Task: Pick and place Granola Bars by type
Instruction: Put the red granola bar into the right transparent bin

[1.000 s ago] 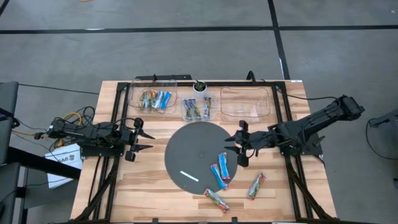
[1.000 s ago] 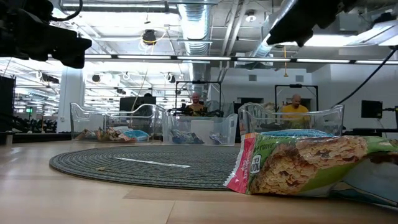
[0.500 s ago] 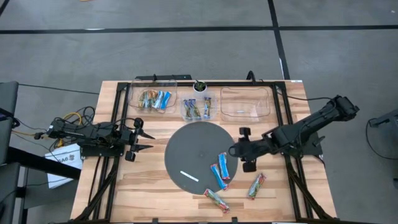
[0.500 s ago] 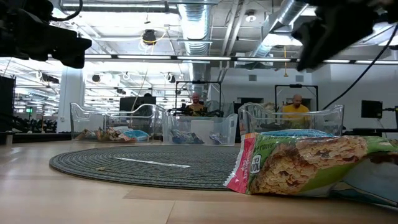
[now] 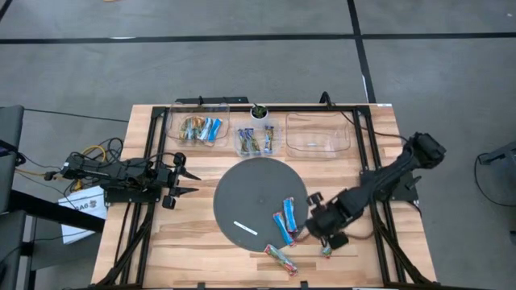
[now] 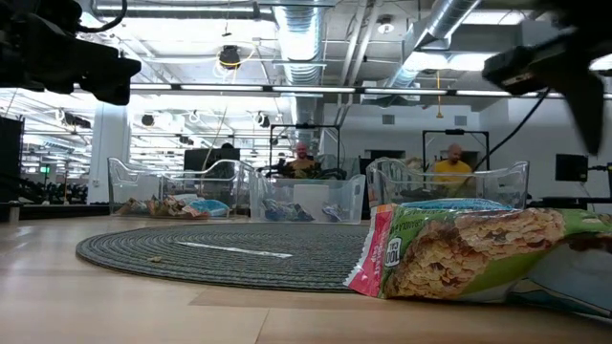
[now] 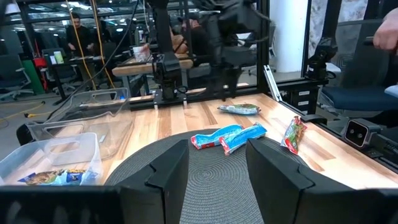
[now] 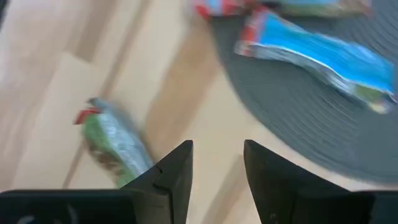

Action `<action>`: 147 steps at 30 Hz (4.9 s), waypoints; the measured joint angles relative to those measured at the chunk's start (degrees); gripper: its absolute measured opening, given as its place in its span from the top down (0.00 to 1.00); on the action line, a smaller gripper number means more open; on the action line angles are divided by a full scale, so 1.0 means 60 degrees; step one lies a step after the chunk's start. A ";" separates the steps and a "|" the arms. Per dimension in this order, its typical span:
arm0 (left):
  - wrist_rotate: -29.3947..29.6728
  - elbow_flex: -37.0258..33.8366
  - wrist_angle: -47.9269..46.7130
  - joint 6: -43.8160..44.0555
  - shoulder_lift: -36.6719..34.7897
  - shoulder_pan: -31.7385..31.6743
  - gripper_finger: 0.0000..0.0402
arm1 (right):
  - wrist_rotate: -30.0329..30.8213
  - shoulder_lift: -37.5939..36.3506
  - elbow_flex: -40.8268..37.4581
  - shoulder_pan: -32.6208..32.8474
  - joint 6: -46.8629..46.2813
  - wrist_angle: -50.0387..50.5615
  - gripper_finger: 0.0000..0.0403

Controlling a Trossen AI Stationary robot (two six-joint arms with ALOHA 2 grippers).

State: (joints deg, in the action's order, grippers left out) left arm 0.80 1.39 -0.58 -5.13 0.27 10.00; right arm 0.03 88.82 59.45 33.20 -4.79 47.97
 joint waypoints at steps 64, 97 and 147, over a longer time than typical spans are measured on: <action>-0.0007 0.0000 0.0000 0.0000 0.0000 0.0000 0.62 | -0.0034 0.2239 -0.0288 0.2306 -0.2351 -0.0213 0.81; -0.0004 0.0000 0.0000 0.0000 0.0000 0.0000 0.62 | 0.2879 -0.1830 -0.0148 -0.1604 0.0825 -0.4859 0.92; 0.0000 0.0000 0.0000 0.0000 0.0000 -0.0004 0.62 | 0.7061 -0.2097 -0.0136 -0.8451 0.0487 -0.7331 0.96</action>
State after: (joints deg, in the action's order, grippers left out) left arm 0.80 1.39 -0.58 -5.13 0.27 9.98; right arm 42.39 76.24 58.63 -17.51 -1.86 3.99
